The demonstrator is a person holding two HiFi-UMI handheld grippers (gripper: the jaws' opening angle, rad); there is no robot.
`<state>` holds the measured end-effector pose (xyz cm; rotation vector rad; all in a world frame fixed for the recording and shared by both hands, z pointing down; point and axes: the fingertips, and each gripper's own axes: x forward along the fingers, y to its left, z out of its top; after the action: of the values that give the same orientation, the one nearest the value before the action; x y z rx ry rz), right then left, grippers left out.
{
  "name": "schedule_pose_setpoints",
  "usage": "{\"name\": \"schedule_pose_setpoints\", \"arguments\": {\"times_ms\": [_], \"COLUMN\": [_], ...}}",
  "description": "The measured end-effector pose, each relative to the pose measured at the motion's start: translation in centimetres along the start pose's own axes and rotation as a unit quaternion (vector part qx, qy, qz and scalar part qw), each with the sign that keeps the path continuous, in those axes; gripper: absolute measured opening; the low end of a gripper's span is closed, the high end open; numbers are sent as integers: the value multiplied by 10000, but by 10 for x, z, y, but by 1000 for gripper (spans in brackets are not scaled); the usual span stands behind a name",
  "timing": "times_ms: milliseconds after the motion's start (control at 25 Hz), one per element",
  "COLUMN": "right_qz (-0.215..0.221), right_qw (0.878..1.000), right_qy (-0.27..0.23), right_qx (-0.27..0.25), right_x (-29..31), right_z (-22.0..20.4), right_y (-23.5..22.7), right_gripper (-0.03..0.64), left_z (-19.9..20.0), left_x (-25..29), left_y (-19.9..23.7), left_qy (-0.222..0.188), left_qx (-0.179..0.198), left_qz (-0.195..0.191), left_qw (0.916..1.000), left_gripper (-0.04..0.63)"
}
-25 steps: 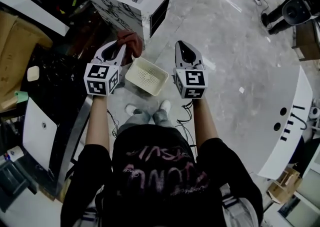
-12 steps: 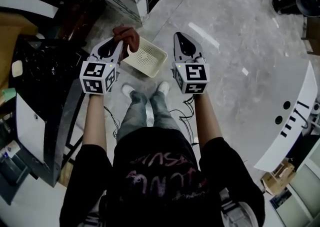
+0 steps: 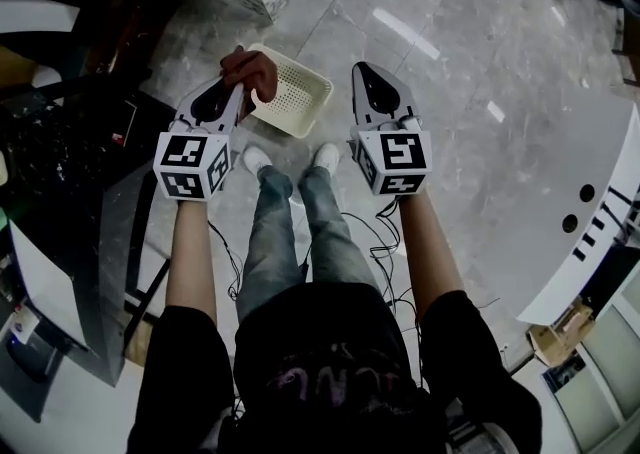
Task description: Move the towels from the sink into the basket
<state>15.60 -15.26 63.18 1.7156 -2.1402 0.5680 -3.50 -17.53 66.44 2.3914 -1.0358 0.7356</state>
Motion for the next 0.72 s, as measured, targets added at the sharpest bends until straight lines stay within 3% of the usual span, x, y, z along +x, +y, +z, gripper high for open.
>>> {"name": "schedule_pose_setpoints", "arguments": {"times_ms": [560,720], "right_qz": [90,95], "right_qw": [9987,9984], "right_qy": [487,535], "right_qx": [146,183], "right_x": [56,83], "right_z": [-158,-203], "right_y": [-26,-32], "right_gripper": [15,15], "left_z": [-140,-180], "left_x": [108,141], "left_y": [10,19], "left_qy": [363,469], "left_qx": [-150,-17], "left_qz": [-153,-202], "left_qw": [9991,9987], "left_gripper": [80,80]}}
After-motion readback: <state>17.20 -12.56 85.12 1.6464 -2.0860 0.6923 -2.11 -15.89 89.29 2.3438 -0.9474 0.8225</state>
